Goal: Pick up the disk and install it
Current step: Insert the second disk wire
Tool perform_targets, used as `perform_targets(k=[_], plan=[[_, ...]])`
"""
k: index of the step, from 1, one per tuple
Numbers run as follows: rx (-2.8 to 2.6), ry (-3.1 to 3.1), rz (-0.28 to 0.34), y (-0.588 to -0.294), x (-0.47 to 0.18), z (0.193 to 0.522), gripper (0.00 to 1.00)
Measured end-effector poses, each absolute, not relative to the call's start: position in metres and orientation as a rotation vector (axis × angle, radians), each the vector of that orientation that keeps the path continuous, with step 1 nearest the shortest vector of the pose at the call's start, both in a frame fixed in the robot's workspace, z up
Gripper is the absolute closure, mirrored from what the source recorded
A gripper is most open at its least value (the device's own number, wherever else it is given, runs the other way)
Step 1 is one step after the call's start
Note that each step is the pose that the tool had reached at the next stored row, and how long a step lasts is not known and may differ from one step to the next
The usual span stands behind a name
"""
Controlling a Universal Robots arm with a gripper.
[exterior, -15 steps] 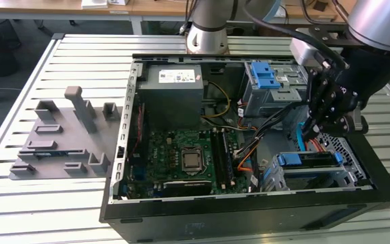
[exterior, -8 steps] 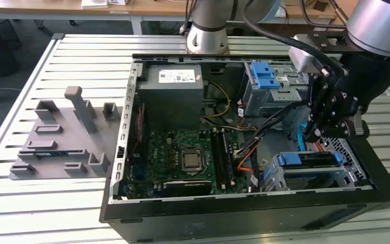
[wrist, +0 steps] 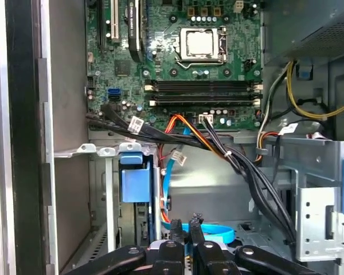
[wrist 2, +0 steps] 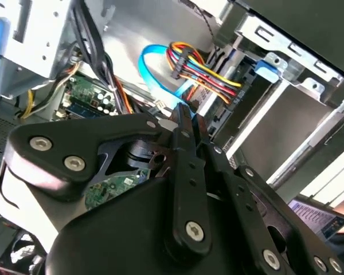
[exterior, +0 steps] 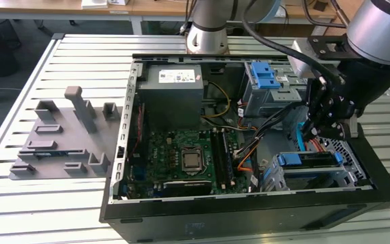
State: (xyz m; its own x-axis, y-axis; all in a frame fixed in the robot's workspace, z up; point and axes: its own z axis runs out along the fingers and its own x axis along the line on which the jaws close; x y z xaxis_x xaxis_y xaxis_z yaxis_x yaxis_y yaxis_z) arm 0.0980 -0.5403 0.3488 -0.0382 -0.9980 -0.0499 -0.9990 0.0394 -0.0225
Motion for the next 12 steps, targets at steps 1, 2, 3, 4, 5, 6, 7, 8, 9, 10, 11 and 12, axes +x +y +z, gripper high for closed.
perform_targets(k=[1,2,3,4,5,6,7,8,9,10,11,12], plan=[[-2.141,2.226,0.030,-0.543,0.098,0.347,0.84],[-2.141,2.226,0.031,-0.545,0.098,0.346,0.84],[-2.141,2.225,0.032,-0.547,0.098,0.345,0.84],[-2.140,2.225,0.033,-0.550,0.098,0.344,0.84],[-2.140,2.225,0.034,-0.552,0.098,0.343,0.84],[-2.139,2.224,0.034,-0.553,0.098,0.342,0.84],[-2.139,2.224,0.034,-0.553,0.098,0.342,0.84],[-2.140,2.224,0.034,-0.553,0.098,0.342,0.84],[-2.140,2.224,0.034,-0.553,0.098,0.342,0.84],[-2.139,2.224,0.034,-0.553,0.098,0.343,0.84],[-2.136,2.221,0.041,-0.553,0.098,0.343,0.84],[-2.130,2.215,0.054,-0.554,0.098,0.342,0.84]])
